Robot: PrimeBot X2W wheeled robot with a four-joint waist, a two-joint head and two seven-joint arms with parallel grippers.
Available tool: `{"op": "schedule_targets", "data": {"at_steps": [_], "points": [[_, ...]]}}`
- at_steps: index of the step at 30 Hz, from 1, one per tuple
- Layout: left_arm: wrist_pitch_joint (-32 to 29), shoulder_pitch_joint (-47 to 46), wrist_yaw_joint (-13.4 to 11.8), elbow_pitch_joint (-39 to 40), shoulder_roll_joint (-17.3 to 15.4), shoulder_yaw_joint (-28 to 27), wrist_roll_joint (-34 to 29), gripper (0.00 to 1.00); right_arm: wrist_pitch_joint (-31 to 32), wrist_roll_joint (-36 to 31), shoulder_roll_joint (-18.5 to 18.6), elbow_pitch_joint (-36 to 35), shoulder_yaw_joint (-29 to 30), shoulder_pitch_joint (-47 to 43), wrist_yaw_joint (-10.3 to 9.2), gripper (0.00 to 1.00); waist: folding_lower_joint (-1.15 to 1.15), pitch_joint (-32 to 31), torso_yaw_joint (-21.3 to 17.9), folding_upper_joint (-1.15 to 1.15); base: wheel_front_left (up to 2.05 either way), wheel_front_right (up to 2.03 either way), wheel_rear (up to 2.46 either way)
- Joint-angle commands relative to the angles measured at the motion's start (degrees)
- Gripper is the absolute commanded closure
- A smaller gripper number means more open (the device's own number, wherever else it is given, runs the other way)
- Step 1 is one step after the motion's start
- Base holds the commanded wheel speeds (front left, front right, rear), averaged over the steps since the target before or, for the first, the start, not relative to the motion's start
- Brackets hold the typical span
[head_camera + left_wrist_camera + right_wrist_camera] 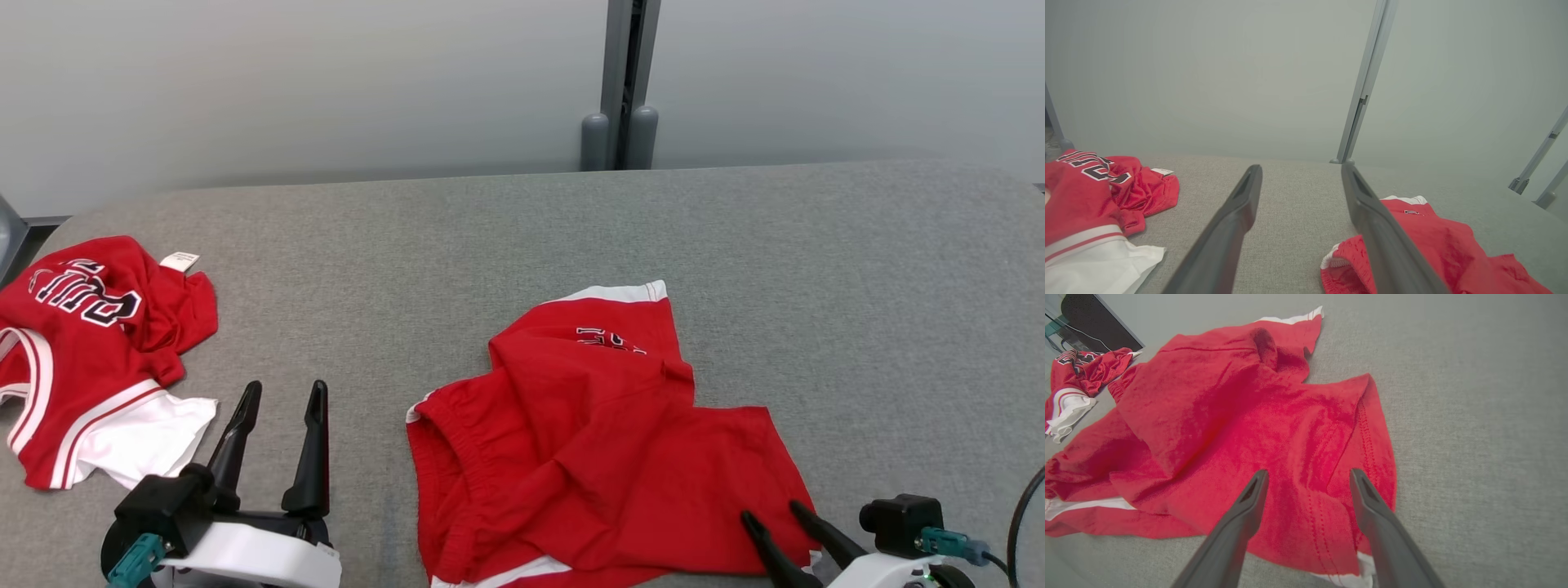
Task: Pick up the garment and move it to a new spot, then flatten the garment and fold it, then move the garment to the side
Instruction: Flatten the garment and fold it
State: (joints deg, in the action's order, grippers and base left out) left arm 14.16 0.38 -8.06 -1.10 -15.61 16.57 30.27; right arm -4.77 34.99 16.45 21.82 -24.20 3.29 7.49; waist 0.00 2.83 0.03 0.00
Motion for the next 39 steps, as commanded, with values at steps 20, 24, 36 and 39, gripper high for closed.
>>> {"op": "schedule_targets", "data": {"at_steps": [20, 24, 36, 39], "points": [[0.32, -1.95, 0.51, -2.72, 0.81, 1.28, 0.45, 0.0, 6.26, 9.02, 4.76, -1.1, -4.5, 1.88, 0.02, 1.0, 0.0, -0.32, 2.62, 0.0, 0.0, 0.0, 0.0], [0.15, -1.98, 0.56, -3.06, 0.81, 1.44, 0.47, 0.0, 5.49, 9.14, 4.98, -1.31, -4.55, 2.11, 0.02, 1.0, 0.0, -0.4, 2.59, 0.0, 0.0, 0.0, 0.0], [0.16, -2.63, 0.72, -3.7, 1.04, 2.23, 0.79, 0.0, -0.17, 8.91, 4.34, 0.9, -2.58, 7.38, 0.02, 1.0, 0.0, 0.35, 2.96, 0.0, 0.0, 0.0, 0.0], [0.2, -3.64, 0.87, -4.15, 1.3, 2.63, 0.76, 0.0, -1.15, 9.71, 4.04, 4.37, -2.28, 10.92, 0.02, 1.0, 0.0, 1.05, 3.62, 0.0, 0.0, 0.0, 0.0]]}}
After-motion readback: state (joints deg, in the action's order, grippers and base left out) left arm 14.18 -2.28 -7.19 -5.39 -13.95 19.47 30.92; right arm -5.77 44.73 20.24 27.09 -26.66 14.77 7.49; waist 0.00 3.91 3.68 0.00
